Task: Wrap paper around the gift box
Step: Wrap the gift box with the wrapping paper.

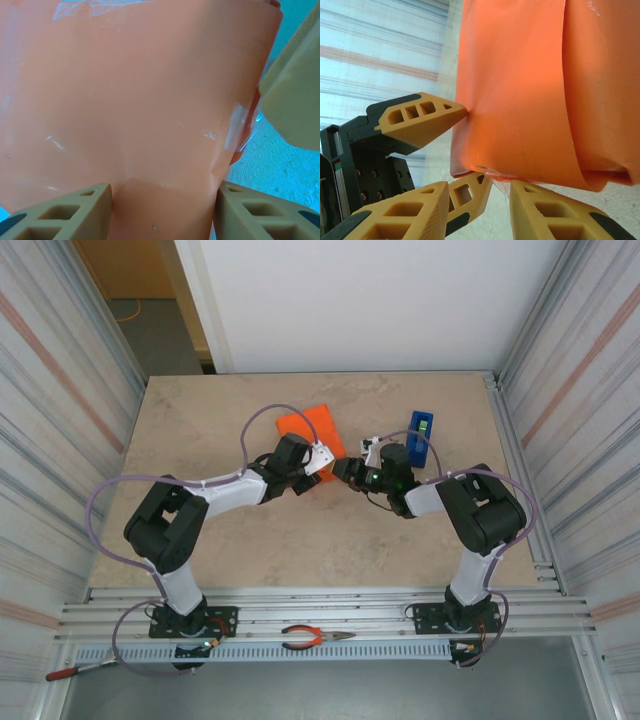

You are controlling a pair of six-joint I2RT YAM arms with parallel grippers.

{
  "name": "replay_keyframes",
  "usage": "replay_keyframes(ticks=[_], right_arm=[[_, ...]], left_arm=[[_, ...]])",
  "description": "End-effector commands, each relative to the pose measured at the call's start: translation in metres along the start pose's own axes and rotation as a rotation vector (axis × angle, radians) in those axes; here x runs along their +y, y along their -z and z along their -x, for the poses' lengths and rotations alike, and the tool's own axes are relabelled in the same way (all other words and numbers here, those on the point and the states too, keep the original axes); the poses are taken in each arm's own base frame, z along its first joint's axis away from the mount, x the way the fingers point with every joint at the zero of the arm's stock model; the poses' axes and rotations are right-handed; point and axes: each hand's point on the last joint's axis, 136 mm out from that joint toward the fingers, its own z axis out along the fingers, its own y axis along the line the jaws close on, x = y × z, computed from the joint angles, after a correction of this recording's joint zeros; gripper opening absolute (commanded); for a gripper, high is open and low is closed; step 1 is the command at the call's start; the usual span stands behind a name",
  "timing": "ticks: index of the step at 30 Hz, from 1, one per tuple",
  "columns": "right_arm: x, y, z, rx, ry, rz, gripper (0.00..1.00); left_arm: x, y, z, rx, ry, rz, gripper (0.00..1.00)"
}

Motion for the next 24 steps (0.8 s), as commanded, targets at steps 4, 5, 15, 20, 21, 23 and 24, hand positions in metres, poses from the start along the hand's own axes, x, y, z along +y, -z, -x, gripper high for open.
replay_keyframes(ticks=[4,5,15,20,21,23,24], right_arm=[[0.004,0.005,0.001,-0.008,-0.002,0.011,0.37],[0.004,0.004,0.001,-0.007,-0.003,0.012,0.37],[0.003,-0.003,-0.007,0.022,-0.006,0.011,0.37],[0.002,-0.006,-0.01,0.032,-0.009,0.01,0.37],[0.001,-0.006,-0.011,0.034,-0.011,0.009,0.37],[0.001,-0.007,-0.011,0.037,-0.012,0.008,0.37],[0.001,-0.007,-0.011,0.037,-0.013,0.009,0.37]], left_arm=[[-0.005,-0.002,-0.011,0.048,0.025,-0.035,0.54],[-0.006,-0.003,-0.011,0.048,0.025,-0.036,0.53],[-0.006,-0.003,-0.011,0.049,0.024,-0.037,0.53],[-0.005,-0.003,-0.01,0.048,0.025,-0.035,0.53],[-0.005,-0.003,-0.01,0.049,0.025,-0.036,0.53],[-0.006,-0.003,-0.011,0.05,0.024,-0.037,0.53],[-0.006,-0.003,-0.011,0.05,0.026,-0.037,0.53]])
